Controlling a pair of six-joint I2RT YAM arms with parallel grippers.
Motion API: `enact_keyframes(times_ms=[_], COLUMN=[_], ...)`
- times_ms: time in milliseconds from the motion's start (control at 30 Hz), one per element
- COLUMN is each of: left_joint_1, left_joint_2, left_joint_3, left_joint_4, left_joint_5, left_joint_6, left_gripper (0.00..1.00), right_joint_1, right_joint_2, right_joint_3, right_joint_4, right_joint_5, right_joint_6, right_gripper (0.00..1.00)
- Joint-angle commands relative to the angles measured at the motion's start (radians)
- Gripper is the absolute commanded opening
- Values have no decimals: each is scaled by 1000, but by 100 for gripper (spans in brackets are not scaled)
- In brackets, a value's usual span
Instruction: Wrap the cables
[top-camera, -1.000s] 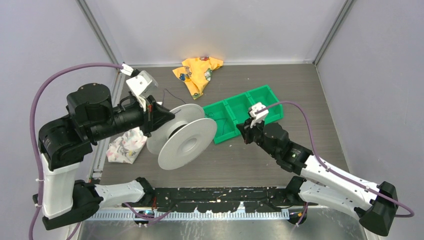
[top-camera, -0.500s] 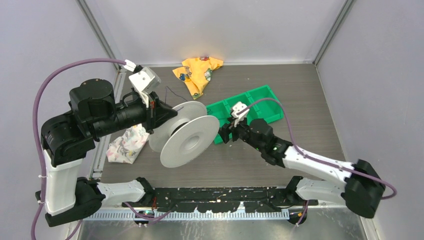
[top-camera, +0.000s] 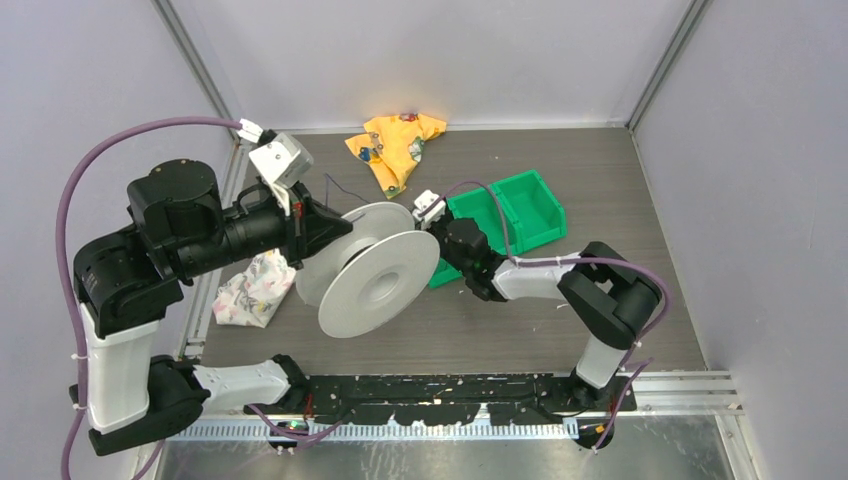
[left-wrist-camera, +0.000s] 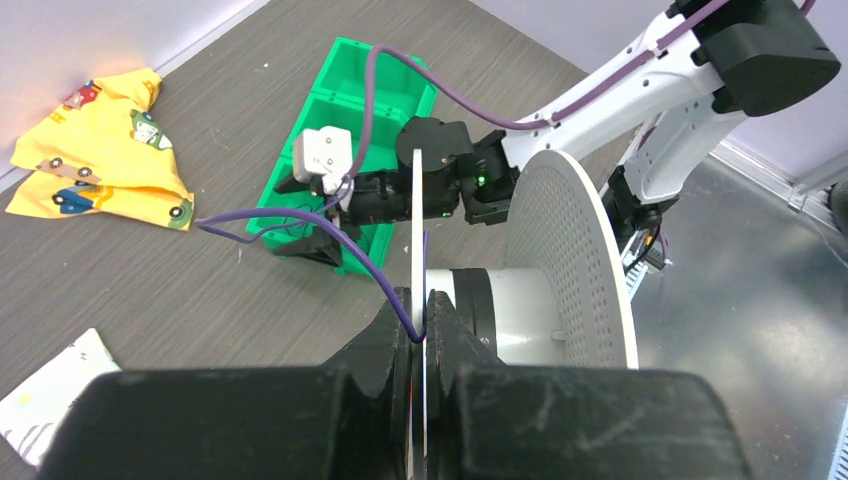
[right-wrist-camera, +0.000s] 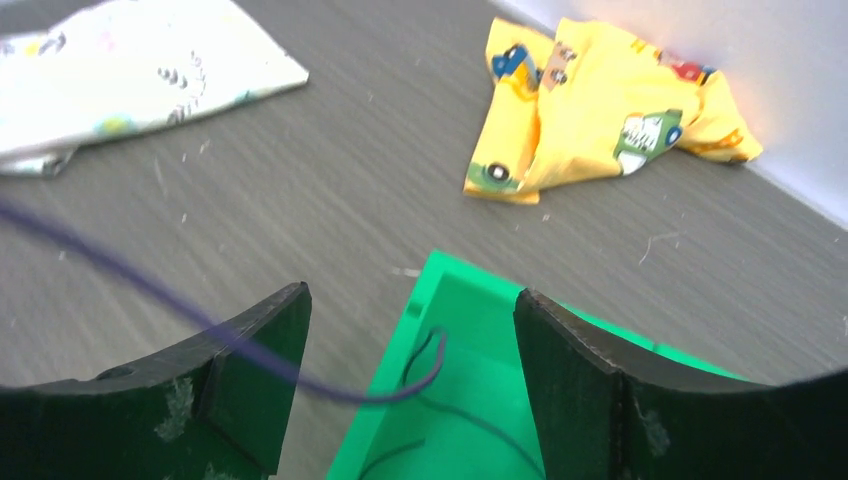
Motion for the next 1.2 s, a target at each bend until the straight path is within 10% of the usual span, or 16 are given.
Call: enact_keyframes(times_ms=[0,200,467,800,1167], left_joint_1=[5,5,5,5,67], left_joint_2=[-21,-12,24,58,75], left_joint_3=[41,43,33,-24,-37], left_joint_4=[66,73,122,201,306], left_joint_5=[14,-1,-26,-121,-121], left_joint_6=[-26,-27,-30,-27,-78], left_gripper=[0,0,0,0,0], right_joint_1=[-11,-13,-14,-21,-75], right_joint_2=[19,-57,-402,-998,-1062], right_joint_3=[89,15,-171,-193,-71], right_joint_4=[215,246,-10,-783,-1320], right_joint_5=[32,96,205,464,544], right_joint_6=[32,71,155,218,504], right_gripper=[76,0,0,0,0])
